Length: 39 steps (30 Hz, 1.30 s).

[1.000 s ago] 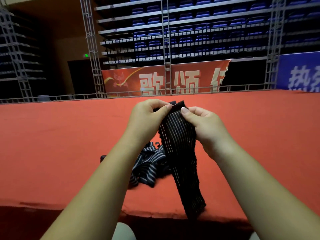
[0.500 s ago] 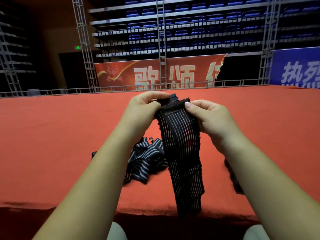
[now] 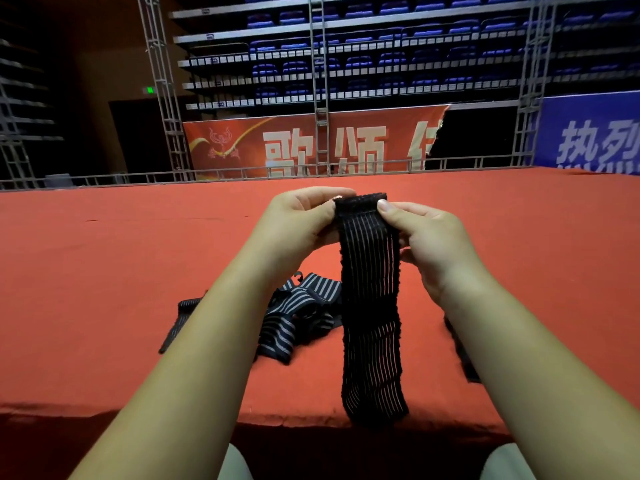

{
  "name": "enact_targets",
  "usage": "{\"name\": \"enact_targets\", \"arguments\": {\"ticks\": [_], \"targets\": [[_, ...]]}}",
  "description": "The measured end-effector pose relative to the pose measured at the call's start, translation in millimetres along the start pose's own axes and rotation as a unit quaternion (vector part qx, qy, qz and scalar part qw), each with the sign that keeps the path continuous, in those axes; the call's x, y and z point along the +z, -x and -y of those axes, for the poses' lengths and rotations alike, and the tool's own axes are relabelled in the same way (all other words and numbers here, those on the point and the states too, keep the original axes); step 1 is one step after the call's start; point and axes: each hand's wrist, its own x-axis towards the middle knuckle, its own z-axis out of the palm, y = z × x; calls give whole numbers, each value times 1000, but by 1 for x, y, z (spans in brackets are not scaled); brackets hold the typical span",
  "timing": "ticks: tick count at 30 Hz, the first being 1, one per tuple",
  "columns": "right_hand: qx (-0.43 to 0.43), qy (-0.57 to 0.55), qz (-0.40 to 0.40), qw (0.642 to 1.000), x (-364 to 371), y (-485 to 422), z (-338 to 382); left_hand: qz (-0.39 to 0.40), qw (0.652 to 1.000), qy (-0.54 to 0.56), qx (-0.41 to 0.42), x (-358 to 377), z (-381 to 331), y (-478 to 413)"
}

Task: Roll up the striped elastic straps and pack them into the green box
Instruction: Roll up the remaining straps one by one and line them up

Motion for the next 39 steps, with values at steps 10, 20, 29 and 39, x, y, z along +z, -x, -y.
{"name": "enact_targets", "arguments": {"ticks": [10,20,29,39], "targets": [[-33,6,-30,999,-2,0,-3,5,1000,-13,9,4,-1,5],[-66,84,-22,994,-8,7,-8,-1,1000,-5,5,6,9,13],[-51,-42,88,994,-11,7,1,6,990,122,-63,10,10,10],[2,130,65,989,-19,-6,-104,-41,988,28,-146,-1,130,-2]]}}
